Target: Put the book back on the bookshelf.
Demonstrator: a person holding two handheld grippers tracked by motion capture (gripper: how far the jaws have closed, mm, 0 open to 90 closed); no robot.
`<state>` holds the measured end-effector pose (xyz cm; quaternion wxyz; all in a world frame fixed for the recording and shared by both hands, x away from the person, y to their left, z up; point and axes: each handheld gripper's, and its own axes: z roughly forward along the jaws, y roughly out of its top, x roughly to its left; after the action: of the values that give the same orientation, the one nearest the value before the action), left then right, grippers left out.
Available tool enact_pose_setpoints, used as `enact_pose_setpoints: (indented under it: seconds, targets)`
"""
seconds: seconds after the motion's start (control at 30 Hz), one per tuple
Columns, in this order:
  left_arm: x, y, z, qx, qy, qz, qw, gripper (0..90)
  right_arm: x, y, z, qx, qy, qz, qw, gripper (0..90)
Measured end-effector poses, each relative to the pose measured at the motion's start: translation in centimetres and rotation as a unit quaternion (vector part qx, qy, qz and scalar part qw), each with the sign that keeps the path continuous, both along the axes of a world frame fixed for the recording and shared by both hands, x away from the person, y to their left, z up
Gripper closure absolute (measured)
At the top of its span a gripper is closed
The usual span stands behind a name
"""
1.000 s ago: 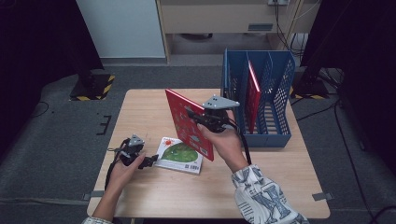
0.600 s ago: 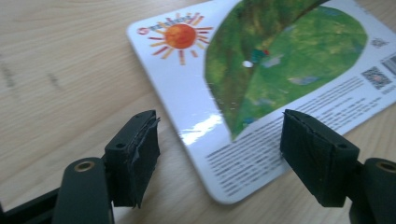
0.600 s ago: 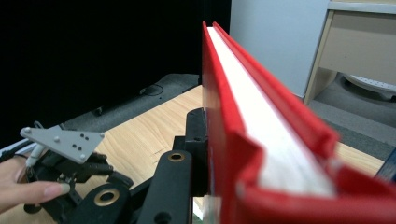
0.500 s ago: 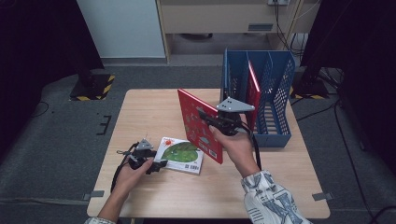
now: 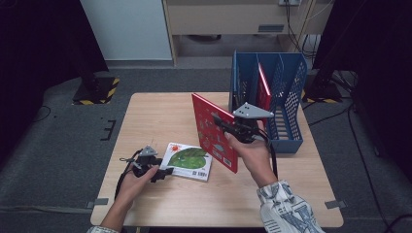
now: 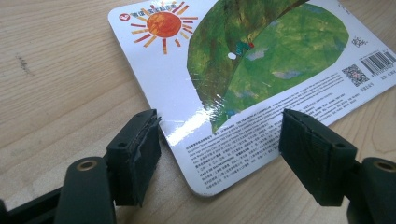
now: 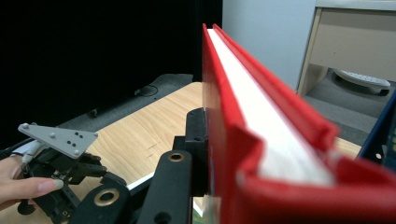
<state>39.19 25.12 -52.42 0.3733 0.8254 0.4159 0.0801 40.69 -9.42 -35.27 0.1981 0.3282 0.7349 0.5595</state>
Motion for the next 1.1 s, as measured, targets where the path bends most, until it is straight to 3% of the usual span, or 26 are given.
enact_pose_setpoints:
  seconds: [0.6, 1.1]
  targets:
    - [-0.8, -0.5, 0.2, 0.016, 0.004, -0.015, 0.9998, 29.2, -1.5, -1.9, -0.2, 0.002, 0.008, -0.005, 1.0000, 79.2]
    - [-1.1, -0.6, 0.3, 0.017, 0.011, -0.022, 0.9996, 29.1, -3.6, -5.4, -0.4, 0.006, 0.017, -0.018, 0.9997, 79.2]
